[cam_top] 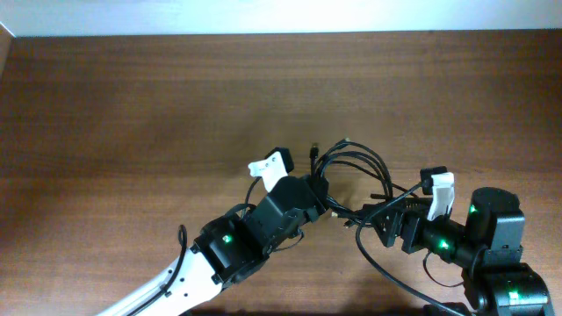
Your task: Untangle cables
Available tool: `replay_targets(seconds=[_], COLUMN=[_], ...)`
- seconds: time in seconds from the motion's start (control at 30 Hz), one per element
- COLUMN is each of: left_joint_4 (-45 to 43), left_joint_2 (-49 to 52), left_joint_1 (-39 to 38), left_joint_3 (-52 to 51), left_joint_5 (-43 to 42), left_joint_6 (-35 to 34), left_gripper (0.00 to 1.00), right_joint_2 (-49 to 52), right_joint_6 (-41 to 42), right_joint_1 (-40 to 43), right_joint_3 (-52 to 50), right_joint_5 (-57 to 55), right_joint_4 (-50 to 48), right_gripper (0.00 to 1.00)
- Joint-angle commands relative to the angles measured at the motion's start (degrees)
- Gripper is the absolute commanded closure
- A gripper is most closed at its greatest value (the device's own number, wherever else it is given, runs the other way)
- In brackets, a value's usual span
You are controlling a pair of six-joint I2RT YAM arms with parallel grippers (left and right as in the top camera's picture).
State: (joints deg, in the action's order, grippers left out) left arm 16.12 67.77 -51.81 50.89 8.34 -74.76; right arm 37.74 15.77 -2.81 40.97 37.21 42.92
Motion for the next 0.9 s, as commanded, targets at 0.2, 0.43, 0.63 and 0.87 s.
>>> replay_targets(seconds=[0.2,0.43,0.63,0.87], left_joint_4=[-2.0,-2.1,-2.2,-2.1], left_joint_2=[0.0,0.9,0.9,0.9], left_joint_1=[-1.4,-1.4,-1.4,-1.4], left_joint_3=[0.9,0.9,0.9,0.9], left_joint_5=[-1.5,-1.5,-1.5,-3.4], left_joint_6=[7.6,7.6,12.9,39.3], left_gripper=[1.0,0.84,0.01,0.01], right_joint_2=[0.1,0.1,0.1,0.1], right_joint_6=[-0.8,-0.8,-0.5,2.1], right_joint_1=[0.2,0.2,0.2,0.2], right_joint_3=[-0.1,-0.1,-0.1,-0.1], right_joint_5=[0.7,0.7,0.0,-2.2], right_joint_4=[-0.9,-1.0,-1.0,-1.2], right_gripper=[0.68,0.96,0.96,0.96])
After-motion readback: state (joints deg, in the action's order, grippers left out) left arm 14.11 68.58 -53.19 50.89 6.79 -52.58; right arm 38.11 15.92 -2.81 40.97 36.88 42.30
